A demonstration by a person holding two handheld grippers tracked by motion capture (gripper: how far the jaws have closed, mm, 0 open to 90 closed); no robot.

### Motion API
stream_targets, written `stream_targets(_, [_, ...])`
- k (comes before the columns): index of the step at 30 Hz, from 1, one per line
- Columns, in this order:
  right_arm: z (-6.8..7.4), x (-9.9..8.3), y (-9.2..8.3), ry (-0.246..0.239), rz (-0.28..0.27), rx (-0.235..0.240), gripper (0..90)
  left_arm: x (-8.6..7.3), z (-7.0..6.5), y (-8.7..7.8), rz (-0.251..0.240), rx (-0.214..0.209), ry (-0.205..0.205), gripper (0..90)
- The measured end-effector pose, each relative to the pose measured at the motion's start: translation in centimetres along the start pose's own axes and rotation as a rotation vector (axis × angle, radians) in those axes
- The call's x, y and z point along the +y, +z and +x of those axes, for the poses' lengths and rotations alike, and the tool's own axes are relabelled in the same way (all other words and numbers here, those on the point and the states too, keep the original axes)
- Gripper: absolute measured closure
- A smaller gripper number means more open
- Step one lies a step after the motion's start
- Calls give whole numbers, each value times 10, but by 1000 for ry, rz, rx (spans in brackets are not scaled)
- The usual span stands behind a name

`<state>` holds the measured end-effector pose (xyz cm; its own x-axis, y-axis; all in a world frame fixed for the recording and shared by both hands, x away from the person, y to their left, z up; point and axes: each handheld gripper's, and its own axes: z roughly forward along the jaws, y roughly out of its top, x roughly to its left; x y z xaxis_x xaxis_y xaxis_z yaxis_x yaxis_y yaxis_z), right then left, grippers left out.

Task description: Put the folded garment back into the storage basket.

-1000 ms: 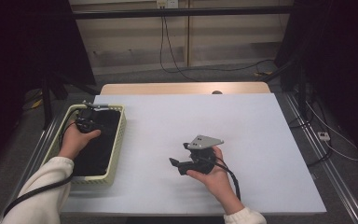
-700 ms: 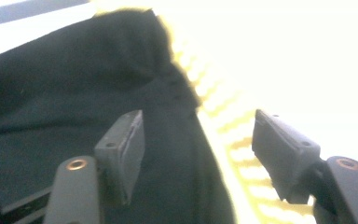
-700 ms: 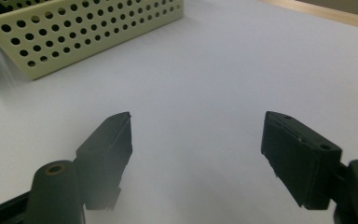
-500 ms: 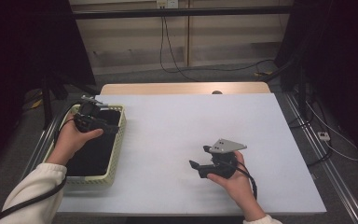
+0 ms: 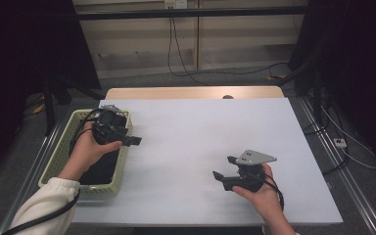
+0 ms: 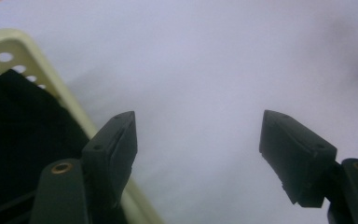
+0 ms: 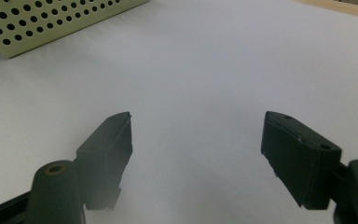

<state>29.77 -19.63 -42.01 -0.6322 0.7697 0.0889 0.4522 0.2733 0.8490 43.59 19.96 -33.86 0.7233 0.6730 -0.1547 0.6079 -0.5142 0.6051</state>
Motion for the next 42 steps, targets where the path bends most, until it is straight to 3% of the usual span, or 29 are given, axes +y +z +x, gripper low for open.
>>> stream_targets(7, [-6, -6, -7, 2, 9, -14, 251, -5, -20, 6, -8, -36, 46, 261])
stream_targets(10, [-9, -7, -8, 7, 11, -17, 251, -10, -29, 11, 4, -33, 70, 257])
stream_targets(15, [-10, -8, -10, 9, 10, -14, 251, -17, -39, 18, 10, -61, 66, 243])
stream_targets(22, [-13, -11, -13, 9, 16, -17, 251, -27, -46, 23, 5, -68, 86, 230])
stream_targets(26, [-14, -13, -15, 7, 22, -20, 251, -33, -49, 26, 3, -81, 76, 220])
stream_targets(31, [-16, -15, -17, 4, 25, -19, 250, -39, -54, 27, 3, -84, 99, 218])
stream_targets(42, [-19, -18, -22, 8, 27, -26, 250, -52, -59, 33, 6, -102, 96, 213])
